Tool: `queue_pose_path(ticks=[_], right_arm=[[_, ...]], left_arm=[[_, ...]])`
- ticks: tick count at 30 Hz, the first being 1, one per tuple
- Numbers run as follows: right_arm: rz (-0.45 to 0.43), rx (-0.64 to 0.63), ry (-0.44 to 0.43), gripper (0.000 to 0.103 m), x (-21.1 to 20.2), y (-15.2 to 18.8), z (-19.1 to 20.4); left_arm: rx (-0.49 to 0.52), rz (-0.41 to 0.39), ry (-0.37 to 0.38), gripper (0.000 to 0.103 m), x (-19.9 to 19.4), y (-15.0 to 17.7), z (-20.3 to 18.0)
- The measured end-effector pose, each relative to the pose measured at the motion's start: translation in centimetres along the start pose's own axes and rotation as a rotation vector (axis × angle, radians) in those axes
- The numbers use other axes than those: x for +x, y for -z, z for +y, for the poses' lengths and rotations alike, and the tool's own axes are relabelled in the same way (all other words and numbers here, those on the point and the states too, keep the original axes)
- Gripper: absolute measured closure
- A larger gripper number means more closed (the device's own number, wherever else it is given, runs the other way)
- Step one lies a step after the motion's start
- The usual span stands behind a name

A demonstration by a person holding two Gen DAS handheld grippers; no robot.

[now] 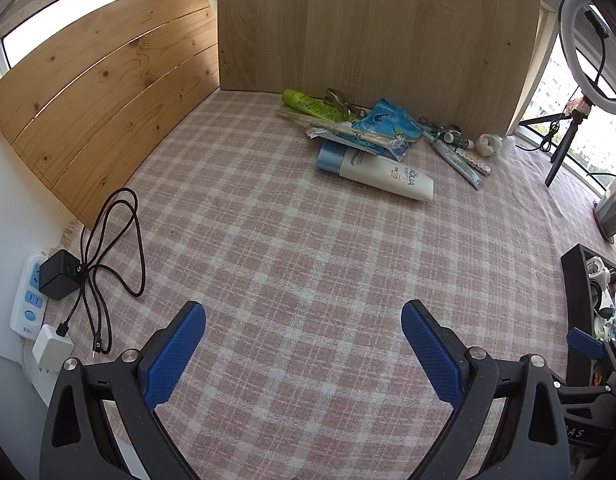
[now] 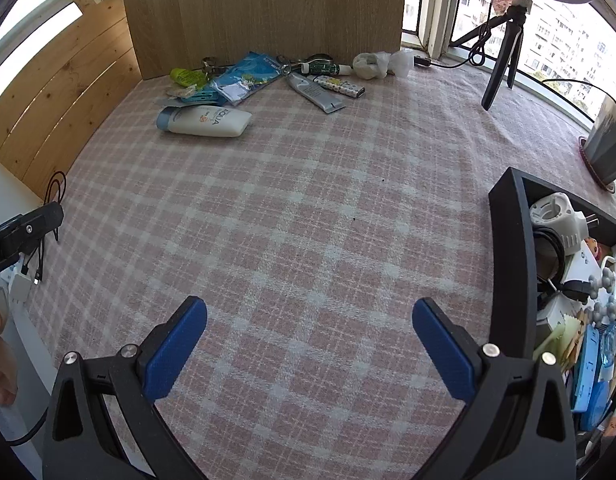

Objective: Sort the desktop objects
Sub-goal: 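Move both tools forward toward the pile of items on the tablecloth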

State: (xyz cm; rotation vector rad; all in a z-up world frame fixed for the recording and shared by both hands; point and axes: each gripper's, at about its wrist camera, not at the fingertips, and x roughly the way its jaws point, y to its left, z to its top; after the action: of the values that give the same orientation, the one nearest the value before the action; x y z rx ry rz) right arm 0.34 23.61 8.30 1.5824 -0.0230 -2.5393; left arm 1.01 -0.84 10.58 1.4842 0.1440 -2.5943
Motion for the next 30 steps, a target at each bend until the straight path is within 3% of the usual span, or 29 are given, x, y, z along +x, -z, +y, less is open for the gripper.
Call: queue_pose_path(ticks=[6,13,20,24,30], right_arm=[[-0.093,0.015,0.005,0.000,-4.8,-3.7,-1.8],[-0.160,0.076,0.043,0.000,-8.2,-8.2,-3.6],[-0.154,0.136,0.066,0.007,-7.5,-12.3,-3.8],[-0.106,0.176,0.049,0.030,-5.4,-14.8,-3.6],[-0.057,0.214,0.037,0.038,-0.6,-19.5,-3.3]], left_arm=[[0.032,-0.057,-0.015,0.005,-4.0,-2.3,0.1],[0.103,-0.082,0.004,0.005,-5.4,-7.2,1.0],[0.155,-0.069,0.043,0.007,-3.8,-13.0,1.6],[0.150,-0.025,0.113,0.012,-1.3,-16.7,1.3],[0.152,0.017,0.136,0.025,4.0,-21.4,-0.2]])
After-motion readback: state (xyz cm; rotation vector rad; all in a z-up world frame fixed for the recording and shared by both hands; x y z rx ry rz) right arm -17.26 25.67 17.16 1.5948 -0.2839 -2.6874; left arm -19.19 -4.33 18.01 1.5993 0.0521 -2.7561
